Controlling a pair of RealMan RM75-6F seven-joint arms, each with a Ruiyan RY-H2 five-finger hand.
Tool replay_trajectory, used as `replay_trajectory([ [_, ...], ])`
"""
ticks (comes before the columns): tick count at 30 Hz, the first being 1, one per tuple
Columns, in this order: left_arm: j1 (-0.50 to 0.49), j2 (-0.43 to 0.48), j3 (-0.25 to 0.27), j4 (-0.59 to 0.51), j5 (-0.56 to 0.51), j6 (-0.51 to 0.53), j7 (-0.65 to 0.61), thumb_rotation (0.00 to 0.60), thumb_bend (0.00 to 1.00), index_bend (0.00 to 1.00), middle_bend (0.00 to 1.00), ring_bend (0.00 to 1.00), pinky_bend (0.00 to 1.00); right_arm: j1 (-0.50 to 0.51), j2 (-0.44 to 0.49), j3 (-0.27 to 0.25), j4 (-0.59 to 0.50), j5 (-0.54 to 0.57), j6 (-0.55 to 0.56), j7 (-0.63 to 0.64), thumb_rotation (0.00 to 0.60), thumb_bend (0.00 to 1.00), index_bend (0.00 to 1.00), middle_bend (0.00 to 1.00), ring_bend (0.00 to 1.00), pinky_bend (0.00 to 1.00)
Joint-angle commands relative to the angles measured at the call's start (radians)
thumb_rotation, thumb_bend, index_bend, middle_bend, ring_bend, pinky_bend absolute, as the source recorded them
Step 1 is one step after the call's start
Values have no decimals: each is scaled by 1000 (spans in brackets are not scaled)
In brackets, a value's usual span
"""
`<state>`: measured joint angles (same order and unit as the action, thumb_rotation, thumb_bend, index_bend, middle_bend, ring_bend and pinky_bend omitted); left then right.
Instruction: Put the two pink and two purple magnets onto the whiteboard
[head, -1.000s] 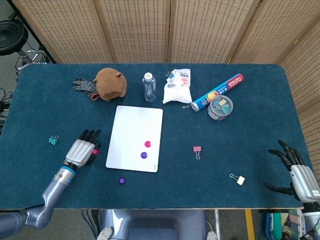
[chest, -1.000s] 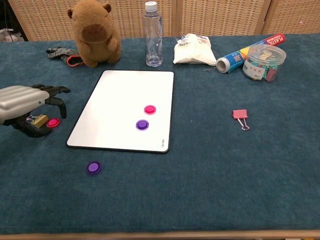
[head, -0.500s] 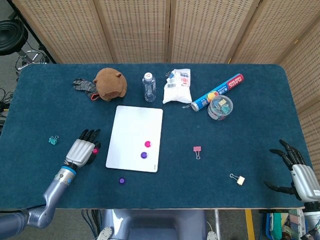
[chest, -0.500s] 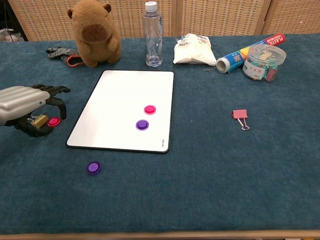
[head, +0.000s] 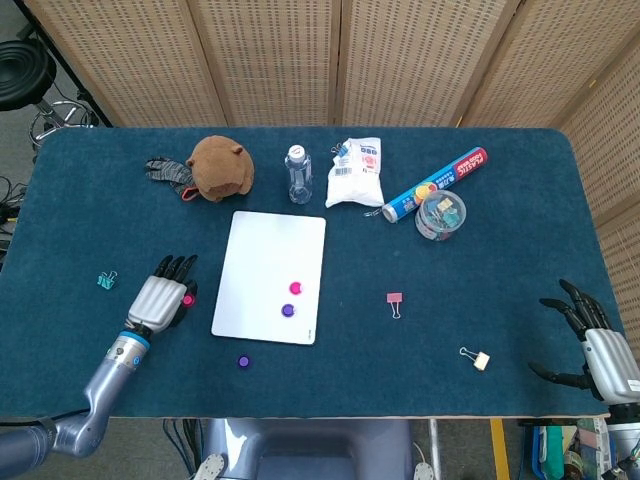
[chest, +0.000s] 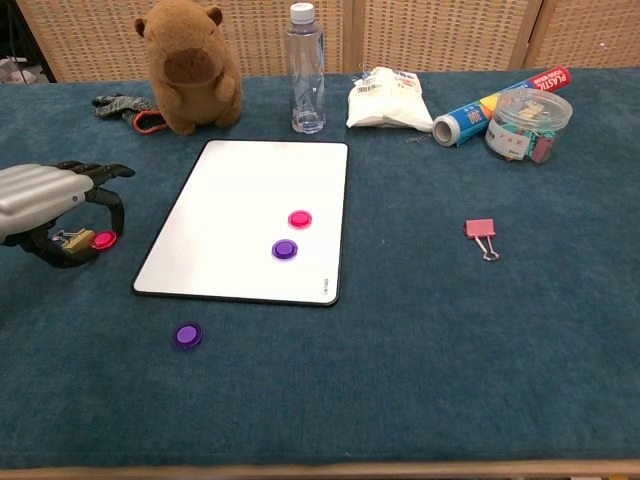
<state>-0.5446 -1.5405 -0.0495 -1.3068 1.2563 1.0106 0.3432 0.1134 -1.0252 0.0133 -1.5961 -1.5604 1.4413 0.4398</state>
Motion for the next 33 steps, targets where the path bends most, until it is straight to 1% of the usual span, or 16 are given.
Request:
replay_trajectory([
  [1, -1, 3, -3, -6, -4, 0, 8, 600, 405, 670, 0, 0, 0, 0, 0, 0, 0, 0, -1, 0, 600, 130, 195, 0, 0, 0],
  [6, -1, 4, -6, -9, -10, -2, 16, 600, 408, 670, 0, 0, 0, 0, 1, 2, 1, 1, -4, 3, 600, 130, 195, 0, 0, 0],
  [11, -9, 15, -23, -34, -7, 5, 10, 600, 408, 669, 0, 0, 0, 0, 0, 2, 0, 1, -6, 2, 600, 131, 195, 0, 0, 0],
  [15, -33, 24, -47, -65, -9, 0, 26, 600, 408, 670, 0, 0, 0, 0, 0, 2, 1, 1, -9, 2, 600, 130, 195, 0, 0, 0],
  [20, -91, 16, -89, -103, -41, -40, 85, 600, 408, 669, 0, 0, 0, 0, -2, 3, 2, 3, -12, -1, 600, 130, 195, 0, 0, 0],
  [26, -169, -48, -137, -83, -95, -86, 146, 600, 408, 669, 0, 0, 0, 3, -5, 4, 4, 4, -18, -6, 600, 130, 195, 0, 0, 0],
  [33, -241, -129, -165, -22, -149, -118, 203, 600, 408, 667, 0, 0, 0, 2, -4, 9, 10, 13, -20, 0, 600, 131, 195, 0, 0, 0],
])
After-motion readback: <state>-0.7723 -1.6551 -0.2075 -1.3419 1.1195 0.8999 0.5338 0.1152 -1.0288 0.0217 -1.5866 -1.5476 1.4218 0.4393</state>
